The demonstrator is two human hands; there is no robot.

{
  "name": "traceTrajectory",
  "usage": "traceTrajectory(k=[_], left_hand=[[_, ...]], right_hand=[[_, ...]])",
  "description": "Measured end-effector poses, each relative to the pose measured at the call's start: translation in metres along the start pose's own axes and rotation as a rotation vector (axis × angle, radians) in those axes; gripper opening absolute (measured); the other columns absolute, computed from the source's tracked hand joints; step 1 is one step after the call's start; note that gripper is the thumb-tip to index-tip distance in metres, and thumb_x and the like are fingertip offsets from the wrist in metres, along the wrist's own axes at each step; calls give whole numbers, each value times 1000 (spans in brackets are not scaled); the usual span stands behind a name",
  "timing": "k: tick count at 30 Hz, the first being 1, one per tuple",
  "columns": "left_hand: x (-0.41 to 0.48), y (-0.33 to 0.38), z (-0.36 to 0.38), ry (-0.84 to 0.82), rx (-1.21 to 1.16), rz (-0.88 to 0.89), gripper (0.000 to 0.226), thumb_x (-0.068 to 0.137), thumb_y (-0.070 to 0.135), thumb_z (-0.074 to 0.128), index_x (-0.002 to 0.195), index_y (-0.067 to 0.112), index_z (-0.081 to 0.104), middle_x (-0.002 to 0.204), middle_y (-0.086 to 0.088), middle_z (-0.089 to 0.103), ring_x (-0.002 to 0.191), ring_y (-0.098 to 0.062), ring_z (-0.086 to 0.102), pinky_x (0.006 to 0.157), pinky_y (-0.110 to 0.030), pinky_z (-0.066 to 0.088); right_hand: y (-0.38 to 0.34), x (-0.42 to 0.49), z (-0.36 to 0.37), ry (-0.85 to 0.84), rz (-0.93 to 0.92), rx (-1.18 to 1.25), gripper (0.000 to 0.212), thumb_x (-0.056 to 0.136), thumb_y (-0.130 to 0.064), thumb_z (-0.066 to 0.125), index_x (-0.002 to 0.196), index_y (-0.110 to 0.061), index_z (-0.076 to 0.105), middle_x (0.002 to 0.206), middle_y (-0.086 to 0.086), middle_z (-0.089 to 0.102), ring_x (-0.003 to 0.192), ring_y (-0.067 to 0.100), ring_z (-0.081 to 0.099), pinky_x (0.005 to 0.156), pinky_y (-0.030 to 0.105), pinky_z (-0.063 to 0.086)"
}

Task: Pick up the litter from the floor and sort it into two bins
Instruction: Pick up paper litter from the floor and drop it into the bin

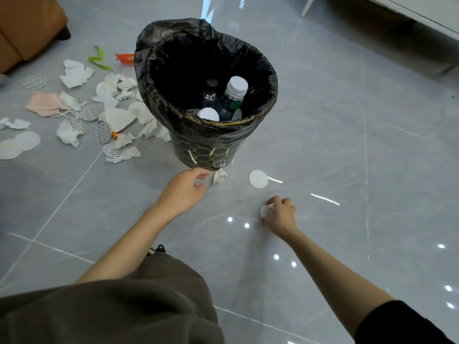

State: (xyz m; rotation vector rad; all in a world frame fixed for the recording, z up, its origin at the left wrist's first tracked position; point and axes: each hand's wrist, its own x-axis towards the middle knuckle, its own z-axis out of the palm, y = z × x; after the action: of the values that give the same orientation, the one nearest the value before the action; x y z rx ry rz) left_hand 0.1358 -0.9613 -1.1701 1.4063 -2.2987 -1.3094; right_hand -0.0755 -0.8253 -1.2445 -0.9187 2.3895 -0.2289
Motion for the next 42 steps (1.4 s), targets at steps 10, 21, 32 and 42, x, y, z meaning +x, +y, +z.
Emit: traceTrajectory(k=[10,21,32,42], left_hand=[[0,-6,7,-17,-9,-22,39,90,12,52,129,18,54,127,1,58,106,-19,58,92,-29,44],[0,-19,2,29,-103,-62,36,91,10,52,126,19,56,125,1,59,97,-15,57,84,-20,40],[1,-25,4,23,-127,-87,36,91,11,52,126,19,56,127,1,58,98,-14,56,88,-23,42],[-1,-26,-2,41,-146,-113,37,91,11,51,127,20,55,127,1,58,100,-15,57,89,-23,42]], right_hand=[[-9,8,-4,-197,-81,-98,32,87,-19,57,102,-14,29,107,13,46,95,26,29,77,33,32],[-55,64,-18,-65,-13,26,74,91,-25,55,146,-3,11,143,22,33,134,39,22,109,40,25],[-51,68,-14,-5,90,14,74,77,-33,75,127,-1,32,131,17,37,124,35,34,99,37,35],[-97,42,3,-248,-113,451,80,81,-13,72,140,-11,18,123,14,41,108,26,48,78,30,46]])
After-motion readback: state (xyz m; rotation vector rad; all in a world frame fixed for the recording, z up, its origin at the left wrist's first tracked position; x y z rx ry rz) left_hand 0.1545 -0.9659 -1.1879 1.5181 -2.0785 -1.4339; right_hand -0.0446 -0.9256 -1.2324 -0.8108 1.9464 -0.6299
